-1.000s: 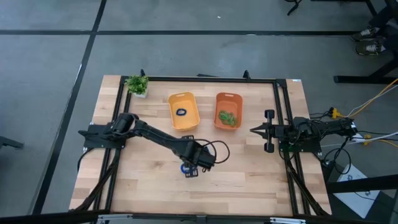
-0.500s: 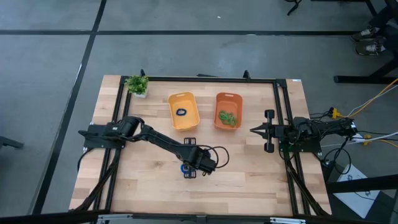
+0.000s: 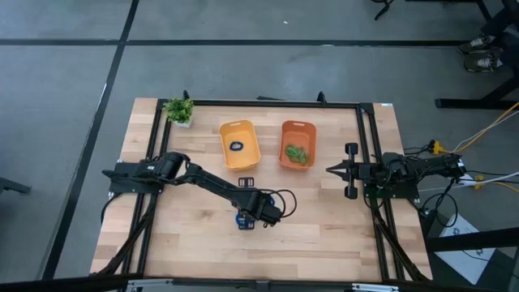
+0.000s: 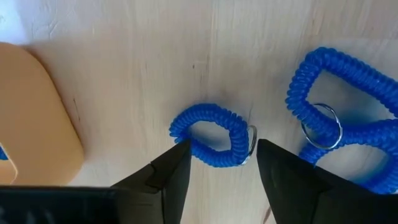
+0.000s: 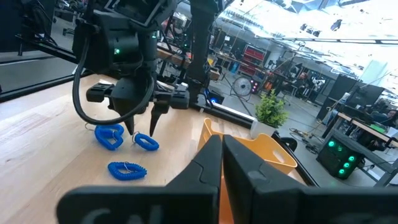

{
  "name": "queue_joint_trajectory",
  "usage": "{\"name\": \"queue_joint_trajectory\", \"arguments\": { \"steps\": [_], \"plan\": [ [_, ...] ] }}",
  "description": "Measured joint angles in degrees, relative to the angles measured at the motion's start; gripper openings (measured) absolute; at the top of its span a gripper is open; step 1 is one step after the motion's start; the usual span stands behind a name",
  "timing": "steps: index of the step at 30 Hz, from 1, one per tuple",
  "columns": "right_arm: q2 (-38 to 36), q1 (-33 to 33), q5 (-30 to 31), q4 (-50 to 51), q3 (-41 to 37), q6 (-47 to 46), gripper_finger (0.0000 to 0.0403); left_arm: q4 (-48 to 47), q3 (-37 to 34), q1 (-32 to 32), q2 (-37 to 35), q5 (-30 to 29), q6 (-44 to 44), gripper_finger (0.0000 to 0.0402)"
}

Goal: Sort spring keychains
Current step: Put the blue spring keychain into the yellow bin

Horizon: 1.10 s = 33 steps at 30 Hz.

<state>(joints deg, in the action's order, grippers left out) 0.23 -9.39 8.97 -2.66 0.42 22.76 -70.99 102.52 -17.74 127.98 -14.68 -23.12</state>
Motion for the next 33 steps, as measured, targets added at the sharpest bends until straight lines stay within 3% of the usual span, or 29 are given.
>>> {"name": "queue_joint_trajectory", "arguments": {
  "steps": [20,29,33],
  "plan": [
    [0.0,0.0,0.0,0.0,0.0,0.0,0.0016,-0.2,0.0,0.4,2.7,2.3,-1.1,0.0169],
    [0.0,0.0,0.0,0.0,0.0,0.0,0.0016,-0.4,0.2,0.5,3.7,-0.3,-1.1,0.0168],
    [0.0,0.0,0.0,0.0,0.0,0.0,0.0016,-0.4,0.2,0.8,3.7,1.3,-1.2,0.0153]
  ]
}}
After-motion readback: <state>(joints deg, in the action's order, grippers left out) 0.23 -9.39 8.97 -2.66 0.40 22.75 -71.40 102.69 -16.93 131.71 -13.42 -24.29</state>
